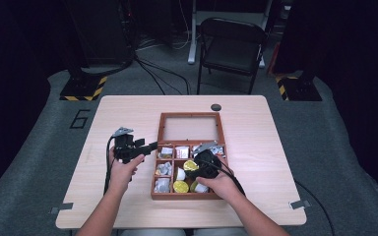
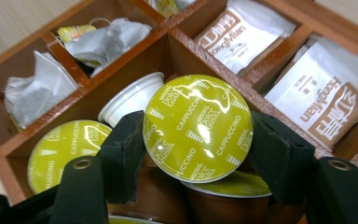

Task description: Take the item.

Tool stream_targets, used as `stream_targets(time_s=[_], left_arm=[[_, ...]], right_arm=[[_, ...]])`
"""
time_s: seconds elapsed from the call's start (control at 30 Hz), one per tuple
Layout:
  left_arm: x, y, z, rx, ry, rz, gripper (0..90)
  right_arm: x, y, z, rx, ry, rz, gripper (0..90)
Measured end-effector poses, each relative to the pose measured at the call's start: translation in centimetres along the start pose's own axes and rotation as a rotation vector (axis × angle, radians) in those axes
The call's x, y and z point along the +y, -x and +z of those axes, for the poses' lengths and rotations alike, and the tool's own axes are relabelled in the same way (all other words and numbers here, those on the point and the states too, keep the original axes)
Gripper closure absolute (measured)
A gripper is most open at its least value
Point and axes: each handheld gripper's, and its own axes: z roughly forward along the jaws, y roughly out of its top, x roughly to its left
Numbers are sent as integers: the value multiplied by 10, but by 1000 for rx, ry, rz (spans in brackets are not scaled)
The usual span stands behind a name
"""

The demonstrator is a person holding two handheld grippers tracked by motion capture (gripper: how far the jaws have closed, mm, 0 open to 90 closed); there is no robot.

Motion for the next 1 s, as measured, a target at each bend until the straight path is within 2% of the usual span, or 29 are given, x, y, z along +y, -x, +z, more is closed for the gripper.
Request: stream_targets(time_s=[0.2,0.37,0.57,1.0], left_arm=[[0,-1,-1,3,-3,0,319],[-1,-2,0,4,-11,0,323],[-1,-3,3,-1,-17,-1,339],[0,-5,6,10,-25,4,347]], right_arm=[[7,-1,-18,8,43,-6,373],[8,6,-31,-1,70,0,373],[4,20,-41,-23,85,36,373],[-11,54,-63,-85,118,146,373]])
